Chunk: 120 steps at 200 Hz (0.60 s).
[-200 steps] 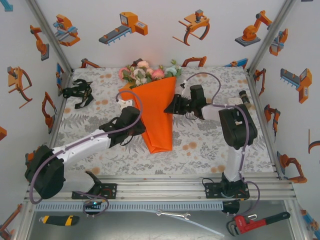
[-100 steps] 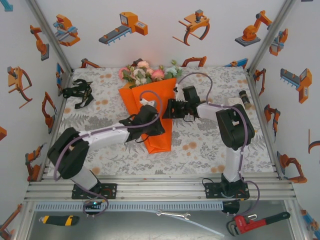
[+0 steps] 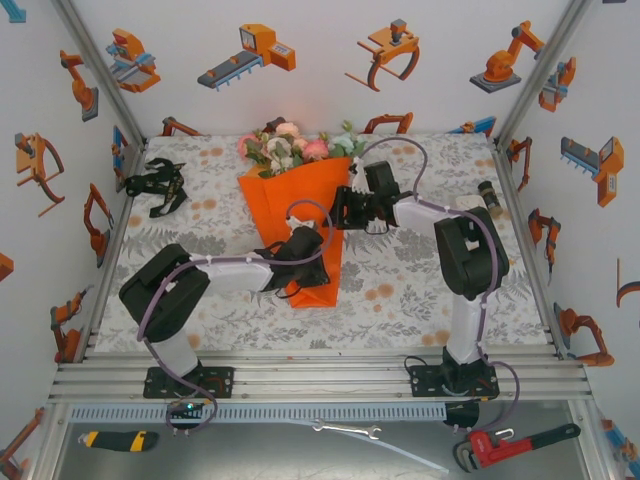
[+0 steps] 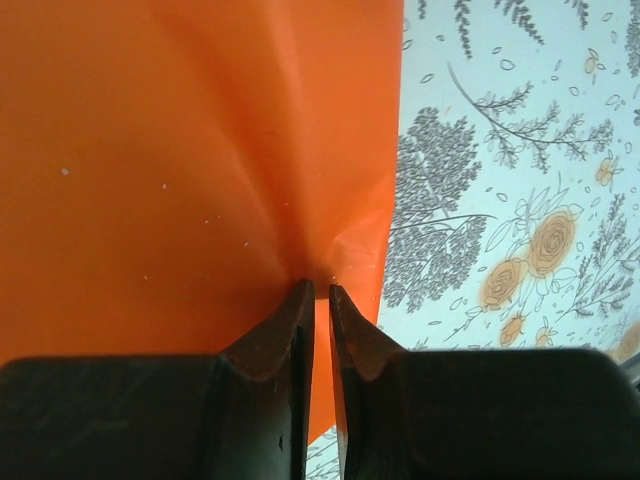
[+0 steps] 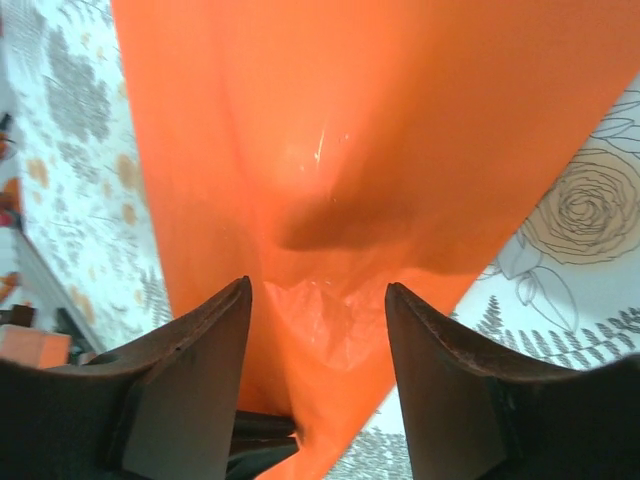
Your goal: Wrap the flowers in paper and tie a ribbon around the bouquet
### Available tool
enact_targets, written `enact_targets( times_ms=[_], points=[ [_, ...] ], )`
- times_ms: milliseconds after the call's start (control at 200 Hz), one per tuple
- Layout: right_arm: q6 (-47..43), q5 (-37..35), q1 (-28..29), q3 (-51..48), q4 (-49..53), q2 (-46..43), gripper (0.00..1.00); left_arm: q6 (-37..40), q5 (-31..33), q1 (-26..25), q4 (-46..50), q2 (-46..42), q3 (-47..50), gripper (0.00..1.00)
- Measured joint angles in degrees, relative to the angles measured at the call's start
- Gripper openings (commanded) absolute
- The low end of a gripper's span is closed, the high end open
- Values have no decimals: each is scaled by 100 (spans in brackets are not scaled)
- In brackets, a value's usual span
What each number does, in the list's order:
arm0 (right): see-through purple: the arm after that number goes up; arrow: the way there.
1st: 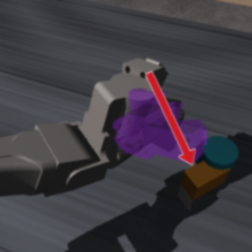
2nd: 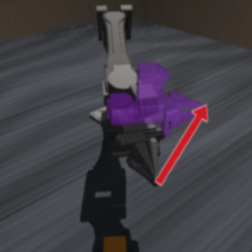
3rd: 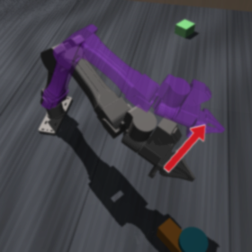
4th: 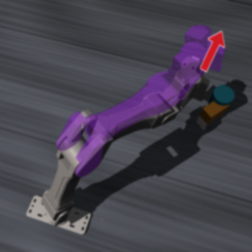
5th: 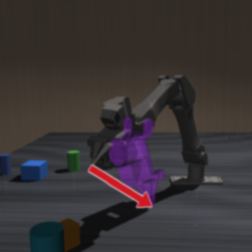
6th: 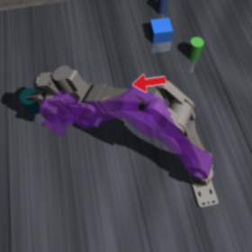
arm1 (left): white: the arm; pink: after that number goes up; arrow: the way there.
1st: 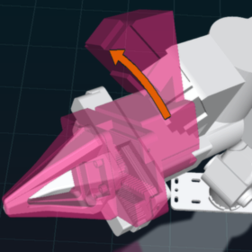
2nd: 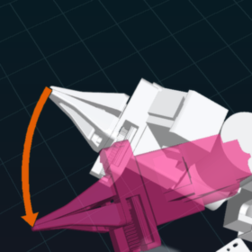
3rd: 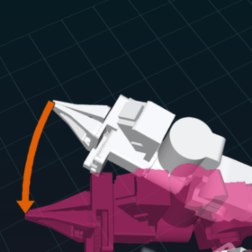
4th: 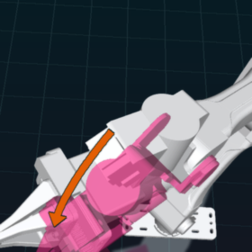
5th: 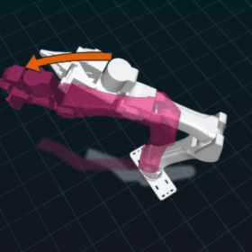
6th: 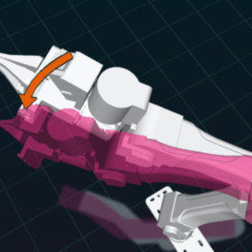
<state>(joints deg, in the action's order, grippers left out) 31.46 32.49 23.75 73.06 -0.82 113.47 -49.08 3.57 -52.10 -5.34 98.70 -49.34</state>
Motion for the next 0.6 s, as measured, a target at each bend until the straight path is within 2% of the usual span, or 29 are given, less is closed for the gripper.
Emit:
enact_targets(
  times_ms=[115, 215, 451, 601],
  points=[
    [741, 136, -52, -13, -525, 13, 21, -136, 122, -4, -9, -105, 122, 19],
    [1235, 129, -92, -13, -1082, 188, 12, -225, 157, -7, -39, -125, 160, 19],
    [1759, -101, -297, 96, -1473, 1158, 13, -402, 313, -11, -92, -361, 433, 19],
    [1823, -267, -450, 785, -1482, 1541, 17, -437, 396, -7, -103, -509, 595, 19]
  ],
)
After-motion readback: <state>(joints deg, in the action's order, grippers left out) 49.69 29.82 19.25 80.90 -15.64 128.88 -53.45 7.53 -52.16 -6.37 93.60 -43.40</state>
